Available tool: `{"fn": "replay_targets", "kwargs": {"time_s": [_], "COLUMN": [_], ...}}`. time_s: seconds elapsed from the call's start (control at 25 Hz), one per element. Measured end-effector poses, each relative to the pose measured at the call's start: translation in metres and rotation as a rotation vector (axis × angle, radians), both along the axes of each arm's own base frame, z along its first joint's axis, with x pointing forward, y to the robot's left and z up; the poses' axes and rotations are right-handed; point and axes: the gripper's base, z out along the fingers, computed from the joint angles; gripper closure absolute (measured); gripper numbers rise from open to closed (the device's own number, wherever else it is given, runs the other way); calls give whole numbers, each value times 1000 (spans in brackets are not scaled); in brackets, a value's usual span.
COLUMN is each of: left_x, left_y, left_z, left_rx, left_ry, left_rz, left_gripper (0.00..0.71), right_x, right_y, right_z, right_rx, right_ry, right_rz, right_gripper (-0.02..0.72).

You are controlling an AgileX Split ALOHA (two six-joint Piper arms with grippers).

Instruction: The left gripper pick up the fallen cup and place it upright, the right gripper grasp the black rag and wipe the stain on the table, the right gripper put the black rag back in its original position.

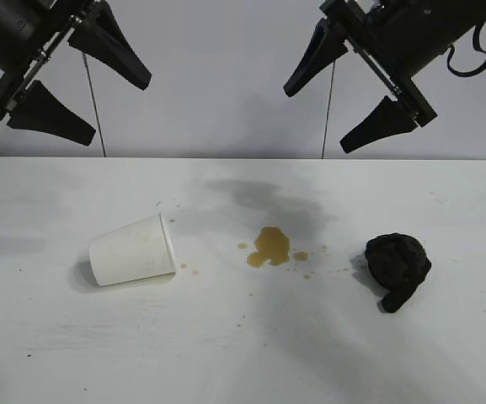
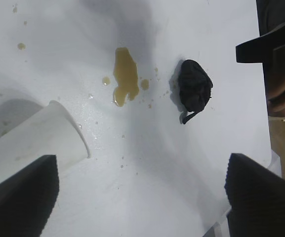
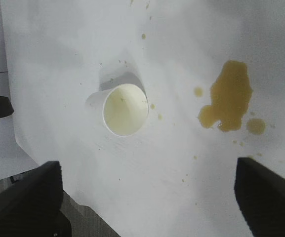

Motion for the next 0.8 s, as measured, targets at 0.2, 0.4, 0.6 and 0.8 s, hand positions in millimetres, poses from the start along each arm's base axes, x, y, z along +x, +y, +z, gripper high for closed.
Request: {"fn": "replay_targets", "kwargs": {"time_s": [0.2, 0.4, 0.6, 0.8], "left_x": [2, 3, -5, -15], "left_y": [1, 1, 1, -1], "left_z": [0, 0, -3, -2], "left_rx": [5, 10, 93, 91], "left_ry": [-15, -28, -195, -362], "left_rz": [18, 24, -260, -569], "left_gripper": [53, 53, 53, 53], "right_x": [1, 0, 0, 0], "right_y": [0, 0, 0, 0], "right_z": [0, 0, 0, 0], "right_rx": [0, 0, 1, 1], "right_ry": [-6, -4, 2, 2], "right_rz": [-6, -4, 2, 1], "right_gripper": [51, 51, 51, 51]}}
